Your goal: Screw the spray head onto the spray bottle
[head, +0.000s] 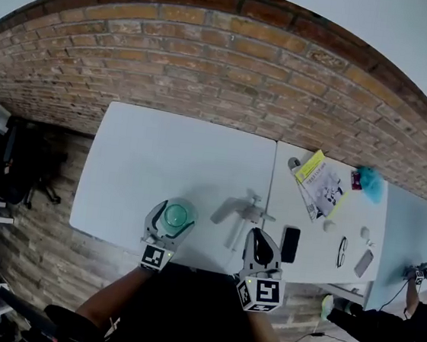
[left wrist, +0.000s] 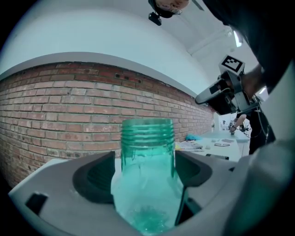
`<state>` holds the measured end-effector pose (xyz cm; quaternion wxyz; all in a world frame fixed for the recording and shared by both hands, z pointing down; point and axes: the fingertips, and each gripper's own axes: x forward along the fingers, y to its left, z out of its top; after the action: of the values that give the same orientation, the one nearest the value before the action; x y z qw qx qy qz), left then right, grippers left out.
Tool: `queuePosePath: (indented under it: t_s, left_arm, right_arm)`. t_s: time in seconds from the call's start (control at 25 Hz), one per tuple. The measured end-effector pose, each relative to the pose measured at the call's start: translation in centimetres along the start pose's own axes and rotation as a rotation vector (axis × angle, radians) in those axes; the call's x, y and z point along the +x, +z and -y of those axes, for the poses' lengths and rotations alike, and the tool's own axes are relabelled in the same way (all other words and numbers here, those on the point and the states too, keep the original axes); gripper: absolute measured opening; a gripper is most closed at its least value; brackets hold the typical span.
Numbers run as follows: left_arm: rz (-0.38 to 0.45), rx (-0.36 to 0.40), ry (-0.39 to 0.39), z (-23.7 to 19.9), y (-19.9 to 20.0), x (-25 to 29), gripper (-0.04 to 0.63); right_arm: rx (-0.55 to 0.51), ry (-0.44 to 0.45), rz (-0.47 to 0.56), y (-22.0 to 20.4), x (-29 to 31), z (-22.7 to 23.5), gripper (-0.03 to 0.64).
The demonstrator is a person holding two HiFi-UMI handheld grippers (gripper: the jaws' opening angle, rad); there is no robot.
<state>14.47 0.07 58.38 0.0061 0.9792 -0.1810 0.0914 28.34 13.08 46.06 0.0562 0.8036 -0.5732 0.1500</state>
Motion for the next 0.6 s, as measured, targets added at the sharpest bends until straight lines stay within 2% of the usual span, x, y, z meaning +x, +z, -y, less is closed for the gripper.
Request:
queuePosePath:
  t_s: [0.24, 0.44, 0.48, 0.56, 0.6]
  left_arm:
    - [-0.01, -0.014, 0.009, 0.0, 0.0, 1.1, 0.4]
    - [-0.006, -0.02, 0.012, -0.1, 0.1, 1.4, 0.4]
    - [-0.006, -0.024, 0.012, -0.1, 0.1, 1.4, 0.4]
    - [-0.001, -0.032, 0.011, -0.1, 0.1, 1.3, 0.4]
    - [0.001, -0.034, 0.009, -0.2, 0.1, 1.3, 0.4]
  right_arm:
    - [0.073, -0.019, -0.017, 0.1, 2.3, 1.8, 0.009]
    - [0.137, -0.071, -0.089, -2.1, 4.3, 3.4, 0.012]
    - [0.148, -0.083, -0.107, -2.7, 4.7, 3.8, 0.02]
    - [0.184, -0.095, -0.146, -4.0, 5.6, 4.5, 0.078]
    - [0.206, -0.1, -0.167, -4.6, 6.0, 4.8, 0.081]
